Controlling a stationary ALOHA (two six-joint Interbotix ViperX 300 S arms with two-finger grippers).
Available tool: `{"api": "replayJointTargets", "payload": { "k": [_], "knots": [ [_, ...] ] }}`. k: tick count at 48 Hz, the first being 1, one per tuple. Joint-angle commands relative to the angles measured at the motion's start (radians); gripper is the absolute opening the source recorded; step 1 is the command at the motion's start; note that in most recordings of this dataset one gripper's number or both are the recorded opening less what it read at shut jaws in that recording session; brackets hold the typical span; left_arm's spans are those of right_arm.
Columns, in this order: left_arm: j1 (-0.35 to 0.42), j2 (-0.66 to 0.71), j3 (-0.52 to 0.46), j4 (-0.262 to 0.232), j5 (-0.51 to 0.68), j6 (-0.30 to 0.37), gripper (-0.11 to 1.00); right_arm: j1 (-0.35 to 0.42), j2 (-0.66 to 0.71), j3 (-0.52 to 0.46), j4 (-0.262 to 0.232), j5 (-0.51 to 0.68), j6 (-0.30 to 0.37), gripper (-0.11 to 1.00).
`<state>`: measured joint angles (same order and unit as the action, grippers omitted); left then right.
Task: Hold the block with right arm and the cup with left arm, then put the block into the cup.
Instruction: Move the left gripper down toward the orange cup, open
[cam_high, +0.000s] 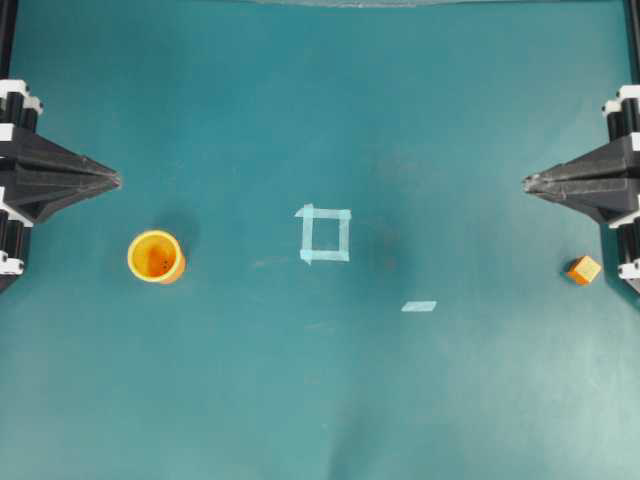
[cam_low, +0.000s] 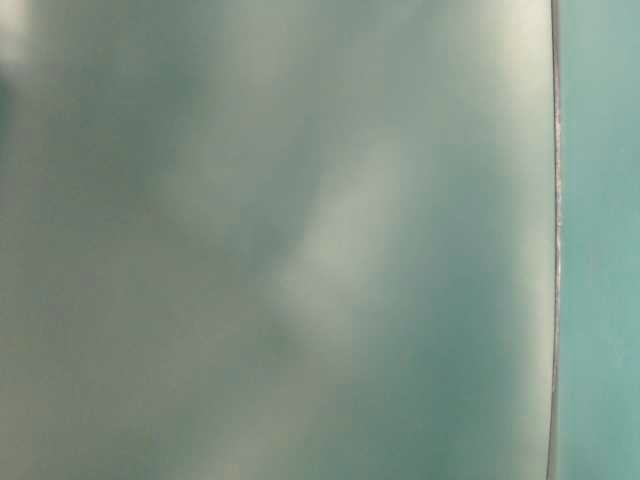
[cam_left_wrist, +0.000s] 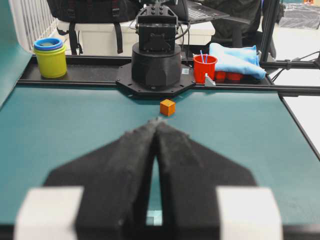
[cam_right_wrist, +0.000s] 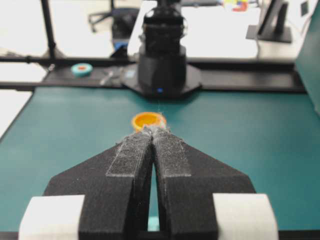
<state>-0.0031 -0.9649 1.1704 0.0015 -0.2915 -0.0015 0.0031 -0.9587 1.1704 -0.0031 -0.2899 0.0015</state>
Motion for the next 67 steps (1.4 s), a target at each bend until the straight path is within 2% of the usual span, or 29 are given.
{"api": "replayJointTargets", "payload": {
  "k": [1,4,14,19,23,30,34,40,45,51,57,62,67],
  "knots": [
    [-0.005,0.002,-0.017,0.005,0.048,-0.012,-0.01,0.005,0.005,-0.026,0.003,-0.003,0.011,0.00],
    [-0.005,-0.003,-0.021,0.006,0.095,-0.015,0.02,0.005,0.012,-0.040,0.003,0.032,0.011,0.01],
    [-0.012,-0.028,-0.034,0.006,0.210,-0.015,0.04,0.005,0.057,-0.120,0.003,0.302,0.028,0.01],
    [-0.014,-0.037,-0.035,0.005,0.235,-0.015,0.08,0.005,0.078,-0.149,0.005,0.402,0.074,0.02],
    [-0.012,-0.040,-0.035,0.005,0.245,-0.015,0.13,0.005,0.091,-0.163,0.005,0.449,0.124,0.07],
    [-0.012,-0.040,-0.035,0.005,0.262,-0.017,0.27,0.005,0.098,-0.172,0.005,0.499,0.210,0.31],
    [-0.012,-0.040,-0.035,0.006,0.281,-0.017,0.40,0.005,0.100,-0.175,0.005,0.522,0.253,0.48],
    [-0.014,-0.040,-0.035,0.005,0.316,-0.015,0.61,0.005,0.110,-0.184,0.005,0.595,0.325,0.61],
    [-0.012,-0.040,-0.035,0.006,0.371,-0.018,0.75,0.003,0.132,-0.199,0.005,0.684,0.400,0.62],
    [-0.014,-0.040,-0.035,0.006,0.459,-0.020,0.84,0.005,0.167,-0.216,0.005,0.793,0.505,0.64],
    [-0.015,-0.038,-0.034,0.005,0.551,-0.020,0.87,0.005,0.201,-0.224,0.006,0.873,0.606,0.66],
    [-0.032,-0.029,-0.031,0.005,0.614,-0.018,0.87,0.008,0.219,-0.225,0.005,0.902,0.649,0.68],
    [-0.069,-0.014,-0.025,0.005,0.658,-0.018,0.87,0.014,0.238,-0.225,0.005,0.925,0.658,0.69]
  ]
}}
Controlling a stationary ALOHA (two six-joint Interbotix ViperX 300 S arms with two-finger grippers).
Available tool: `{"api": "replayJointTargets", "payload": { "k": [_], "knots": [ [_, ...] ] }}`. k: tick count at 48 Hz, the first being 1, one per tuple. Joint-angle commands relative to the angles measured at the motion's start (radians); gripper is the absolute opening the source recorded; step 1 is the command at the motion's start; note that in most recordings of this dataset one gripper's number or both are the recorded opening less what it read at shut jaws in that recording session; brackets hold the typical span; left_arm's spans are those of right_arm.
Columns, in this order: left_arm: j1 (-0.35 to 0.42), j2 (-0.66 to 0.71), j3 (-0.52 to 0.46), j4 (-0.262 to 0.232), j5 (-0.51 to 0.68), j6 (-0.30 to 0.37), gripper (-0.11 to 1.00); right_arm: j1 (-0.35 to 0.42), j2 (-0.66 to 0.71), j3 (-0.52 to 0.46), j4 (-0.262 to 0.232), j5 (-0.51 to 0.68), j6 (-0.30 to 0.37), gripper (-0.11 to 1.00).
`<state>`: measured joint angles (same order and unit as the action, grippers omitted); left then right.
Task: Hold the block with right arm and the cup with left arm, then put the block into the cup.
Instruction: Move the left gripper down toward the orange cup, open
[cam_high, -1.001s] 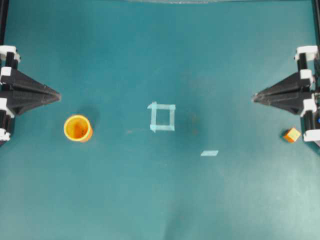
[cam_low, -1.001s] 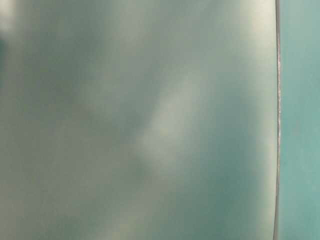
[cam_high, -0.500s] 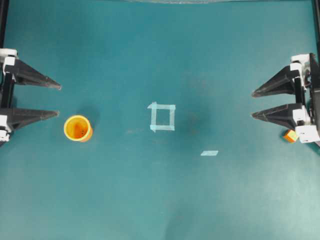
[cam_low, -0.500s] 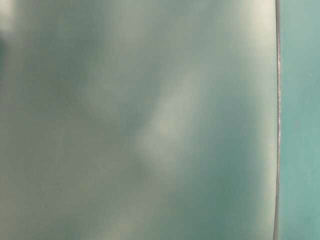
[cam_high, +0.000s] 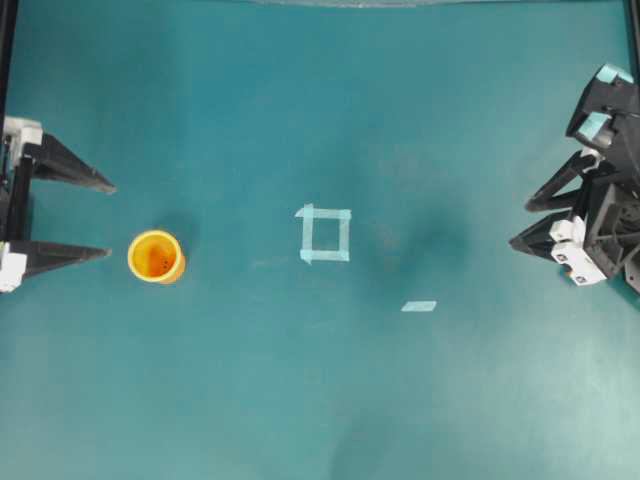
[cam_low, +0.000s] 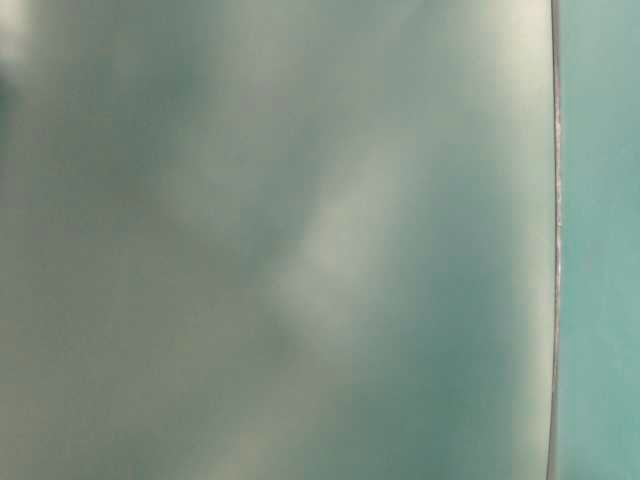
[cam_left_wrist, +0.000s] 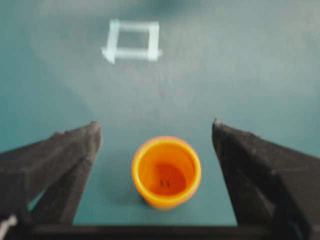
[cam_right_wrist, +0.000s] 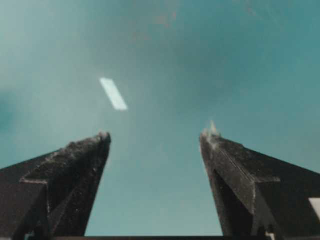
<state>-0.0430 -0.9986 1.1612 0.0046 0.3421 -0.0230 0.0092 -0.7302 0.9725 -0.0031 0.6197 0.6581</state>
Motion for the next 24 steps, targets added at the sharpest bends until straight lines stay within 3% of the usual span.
{"api": "replayJointTargets", "payload": {
  "k": [1,10,24],
  "knots": [
    [-0.038,0.026,-0.012,0.002,0.034,0.003,0.87,0.009,0.012,-0.028,0.005,0.025,0.003,0.69],
    [-0.110,0.091,0.000,0.002,0.063,-0.029,0.87,0.034,0.066,-0.032,0.005,0.137,0.025,0.69],
    [-0.137,0.222,-0.002,0.003,0.052,-0.279,0.87,0.078,0.124,-0.034,0.005,0.147,0.026,0.69]
  ]
}}
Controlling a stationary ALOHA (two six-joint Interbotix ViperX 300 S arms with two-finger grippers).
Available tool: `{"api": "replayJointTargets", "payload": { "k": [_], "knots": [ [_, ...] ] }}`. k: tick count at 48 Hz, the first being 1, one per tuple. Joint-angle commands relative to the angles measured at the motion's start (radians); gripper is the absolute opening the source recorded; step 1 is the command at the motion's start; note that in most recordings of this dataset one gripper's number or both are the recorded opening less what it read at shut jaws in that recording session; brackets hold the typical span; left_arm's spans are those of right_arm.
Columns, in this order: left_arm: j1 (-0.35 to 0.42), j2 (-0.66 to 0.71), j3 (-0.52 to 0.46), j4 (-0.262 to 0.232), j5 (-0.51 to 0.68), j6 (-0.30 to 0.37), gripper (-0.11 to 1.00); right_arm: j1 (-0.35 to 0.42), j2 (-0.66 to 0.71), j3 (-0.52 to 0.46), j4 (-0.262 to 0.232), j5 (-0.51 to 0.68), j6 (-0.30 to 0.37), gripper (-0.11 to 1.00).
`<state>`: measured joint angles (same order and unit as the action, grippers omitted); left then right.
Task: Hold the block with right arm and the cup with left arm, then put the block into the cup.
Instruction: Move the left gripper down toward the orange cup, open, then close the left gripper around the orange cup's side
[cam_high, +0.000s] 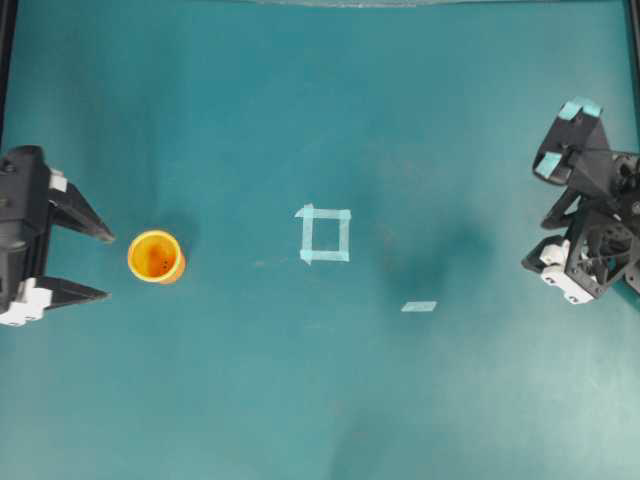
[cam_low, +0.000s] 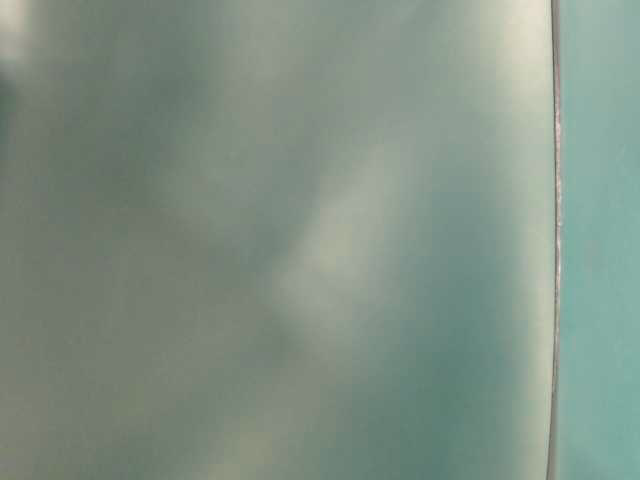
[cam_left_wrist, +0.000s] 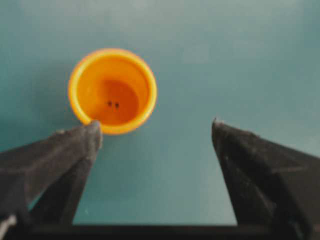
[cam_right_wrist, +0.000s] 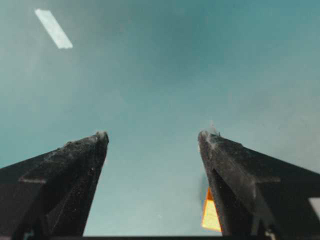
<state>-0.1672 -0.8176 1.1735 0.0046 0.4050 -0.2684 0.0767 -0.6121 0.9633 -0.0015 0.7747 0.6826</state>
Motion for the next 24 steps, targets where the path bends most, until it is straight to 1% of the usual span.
{"api": "replayJointTargets", "payload": {
  "k": [1,10,18,24],
  "knots": [
    [-0.017,0.051,-0.014,0.003,-0.014,-0.041,0.87,0.014,0.008,-0.025,0.003,-0.009,0.002,0.69],
    [-0.048,0.156,-0.029,0.009,-0.046,-0.060,0.87,0.028,0.012,-0.015,0.003,-0.009,0.003,0.69],
    [-0.048,0.259,-0.041,0.009,-0.060,-0.067,0.88,0.029,0.012,-0.008,0.002,-0.009,0.003,0.69],
    [-0.043,0.337,-0.049,0.009,-0.060,-0.100,0.88,0.032,0.012,-0.006,-0.002,-0.017,0.003,0.69]
  ]
}}
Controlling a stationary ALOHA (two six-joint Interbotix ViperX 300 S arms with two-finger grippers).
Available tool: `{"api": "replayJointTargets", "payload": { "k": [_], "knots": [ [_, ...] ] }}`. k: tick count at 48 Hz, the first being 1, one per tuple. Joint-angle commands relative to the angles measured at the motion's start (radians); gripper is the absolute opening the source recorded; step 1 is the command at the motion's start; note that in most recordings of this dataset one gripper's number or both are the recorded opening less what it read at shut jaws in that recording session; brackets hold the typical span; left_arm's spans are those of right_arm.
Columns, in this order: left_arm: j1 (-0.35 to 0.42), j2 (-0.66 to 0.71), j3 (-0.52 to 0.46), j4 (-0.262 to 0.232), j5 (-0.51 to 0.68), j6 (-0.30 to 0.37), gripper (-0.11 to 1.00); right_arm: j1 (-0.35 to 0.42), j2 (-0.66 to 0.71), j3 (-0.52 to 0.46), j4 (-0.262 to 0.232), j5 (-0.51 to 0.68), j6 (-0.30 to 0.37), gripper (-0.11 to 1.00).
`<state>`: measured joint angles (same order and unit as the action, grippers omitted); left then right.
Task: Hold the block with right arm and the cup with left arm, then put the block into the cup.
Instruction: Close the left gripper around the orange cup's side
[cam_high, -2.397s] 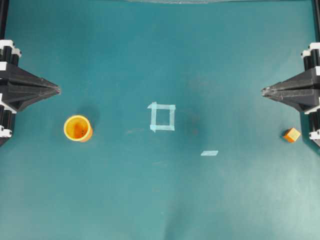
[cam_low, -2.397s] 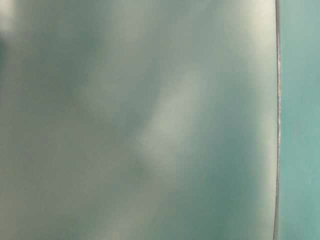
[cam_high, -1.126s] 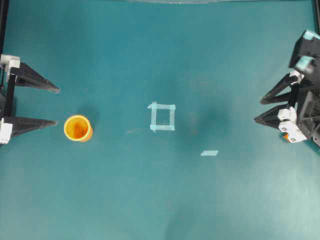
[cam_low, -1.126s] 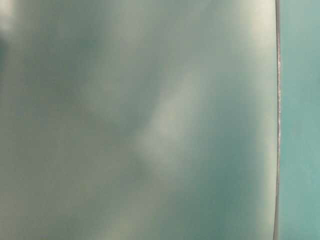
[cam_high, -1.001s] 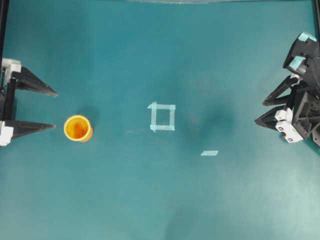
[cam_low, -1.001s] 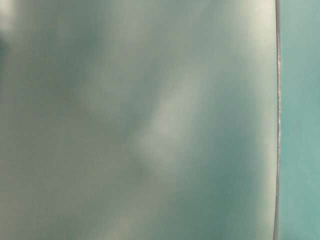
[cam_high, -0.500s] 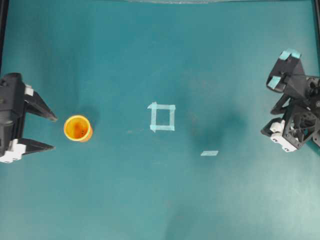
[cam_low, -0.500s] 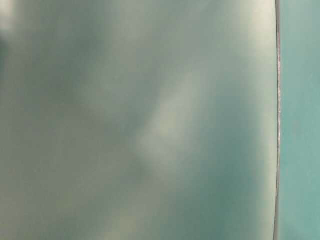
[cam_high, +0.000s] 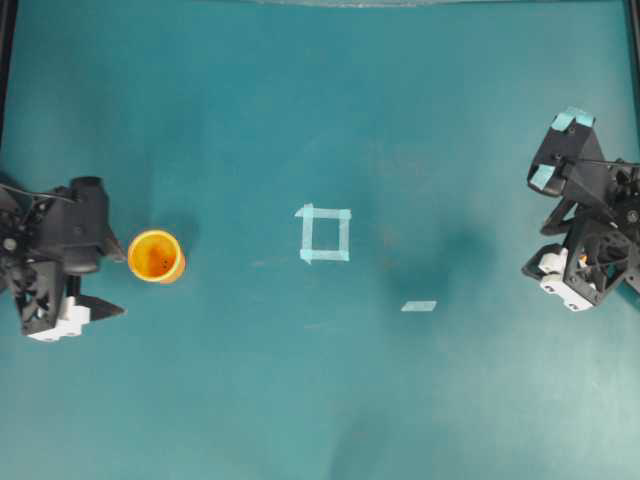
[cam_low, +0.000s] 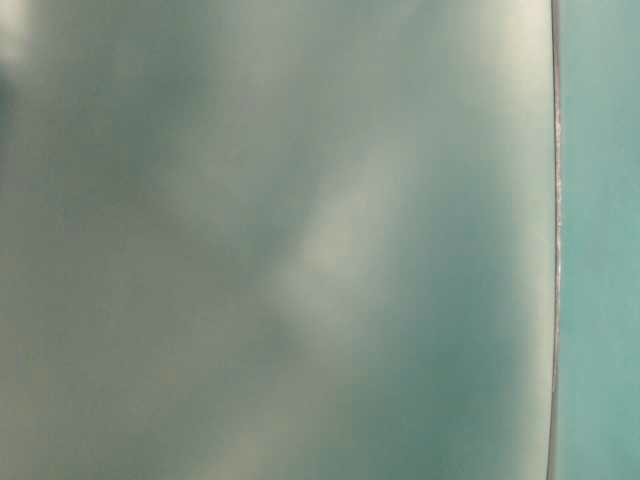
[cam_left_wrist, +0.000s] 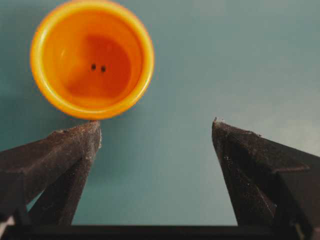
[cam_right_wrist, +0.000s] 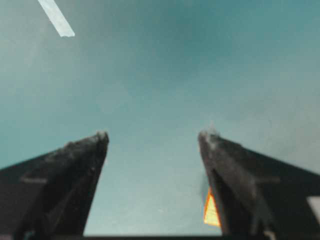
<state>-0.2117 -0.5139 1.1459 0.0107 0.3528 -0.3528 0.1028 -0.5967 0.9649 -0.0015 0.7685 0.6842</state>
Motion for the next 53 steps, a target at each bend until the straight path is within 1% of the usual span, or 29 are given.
{"api": "replayJointTargets", "payload": {
  "k": [1,6,8,12,16,22,35,43,53],
  "knots": [
    [0.003,0.046,-0.025,0.005,-0.008,-0.023,0.88,0.008,-0.003,-0.008,-0.002,-0.012,0.002,0.69],
    [0.018,0.101,-0.023,0.008,-0.008,-0.069,0.88,0.012,-0.003,-0.008,-0.003,-0.025,0.002,0.69],
    [0.025,0.114,-0.021,0.012,-0.009,-0.077,0.88,0.014,-0.003,-0.008,-0.003,-0.029,0.002,0.69],
    [0.035,0.130,-0.021,0.020,-0.020,-0.080,0.88,0.015,-0.003,-0.008,-0.005,-0.035,0.002,0.69],
    [0.048,0.133,-0.017,0.029,-0.067,-0.080,0.88,0.021,-0.005,-0.002,-0.005,-0.037,0.002,0.69],
    [0.083,0.135,-0.005,0.029,-0.135,-0.080,0.88,0.025,-0.011,0.012,-0.005,-0.035,0.002,0.69],
    [0.156,0.140,0.029,0.029,-0.232,-0.080,0.88,0.025,-0.020,0.017,-0.012,-0.051,0.003,0.69],
    [0.156,0.172,0.031,0.026,-0.321,-0.081,0.88,0.025,-0.020,0.017,-0.020,-0.055,0.002,0.69],
    [0.155,0.265,0.006,0.026,-0.426,-0.080,0.88,0.026,-0.020,0.018,-0.023,-0.055,0.002,0.69]
  ]
}}
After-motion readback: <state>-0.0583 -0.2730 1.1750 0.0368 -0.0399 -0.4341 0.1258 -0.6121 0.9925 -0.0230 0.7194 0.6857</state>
